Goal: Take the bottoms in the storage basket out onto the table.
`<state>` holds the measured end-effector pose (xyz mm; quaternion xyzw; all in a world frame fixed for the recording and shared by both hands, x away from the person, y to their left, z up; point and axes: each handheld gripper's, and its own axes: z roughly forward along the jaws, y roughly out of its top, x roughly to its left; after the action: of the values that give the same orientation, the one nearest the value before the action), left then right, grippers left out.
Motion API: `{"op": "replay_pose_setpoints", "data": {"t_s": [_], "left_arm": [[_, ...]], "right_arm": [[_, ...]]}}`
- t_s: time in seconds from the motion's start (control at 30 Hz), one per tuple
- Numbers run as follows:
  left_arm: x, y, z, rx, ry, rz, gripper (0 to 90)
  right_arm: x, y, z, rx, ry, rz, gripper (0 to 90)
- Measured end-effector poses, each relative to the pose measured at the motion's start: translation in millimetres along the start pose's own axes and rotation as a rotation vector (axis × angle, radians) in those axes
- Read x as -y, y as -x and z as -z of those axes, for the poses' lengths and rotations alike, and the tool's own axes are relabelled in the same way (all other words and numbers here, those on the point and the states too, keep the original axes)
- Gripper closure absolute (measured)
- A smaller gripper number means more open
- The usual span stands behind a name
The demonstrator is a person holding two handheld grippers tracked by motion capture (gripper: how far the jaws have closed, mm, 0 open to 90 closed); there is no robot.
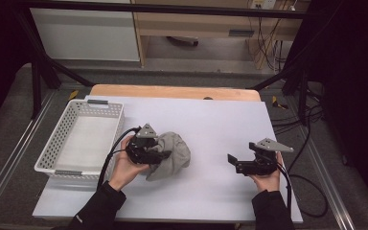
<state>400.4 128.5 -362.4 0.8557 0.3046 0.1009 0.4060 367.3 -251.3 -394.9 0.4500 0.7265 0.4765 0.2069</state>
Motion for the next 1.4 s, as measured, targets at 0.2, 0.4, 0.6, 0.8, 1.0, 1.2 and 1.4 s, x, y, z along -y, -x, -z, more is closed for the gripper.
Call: {"op": "replay_pose_setpoints", "data": {"t_s": [0.2, 0.4, 0.6, 0.8, 1.0, 1.2, 1.4], "left_arm": [[0.2, -3.1, 1.8, -0.006, -0.006, 0.003, 40.8], [-0.4, -5.2, 6.2, -0.008, 0.013, 0.003, 30.9], [-1.5, -6.8, 11.8, 0.000, 0.033, 0.003, 21.0], [-2.6, -6.5, 19.2, -0.007, 0.055, -0.005, 10.9], [-3.2, -4.4, 27.6, -0.027, 0.069, -0.011, 3.8], [-3.0, -3.9, 33.4, -0.030, 0.071, -0.015, 1.8], [-2.8, -2.3, 40.4, -0.034, 0.083, -0.019, 1.8]], "right_arm": [[0.0, -0.2, 0.0, 0.000, 0.000, -0.001, 0.1], [0.0, -0.1, 0.0, 0.000, 0.000, 0.000, 0.1], [-0.1, 0.0, 0.1, 0.000, 0.000, 0.000, 0.1], [-0.2, 0.2, 0.4, -0.002, 0.001, 0.000, 0.1], [-0.5, 0.1, 0.7, -0.002, 0.003, -0.003, 0.1], [-0.6, 0.1, 0.8, -0.001, 0.005, -0.003, 0.1], [-0.8, 0.0, 1.0, -0.001, 0.006, -0.003, 0.1]]}}
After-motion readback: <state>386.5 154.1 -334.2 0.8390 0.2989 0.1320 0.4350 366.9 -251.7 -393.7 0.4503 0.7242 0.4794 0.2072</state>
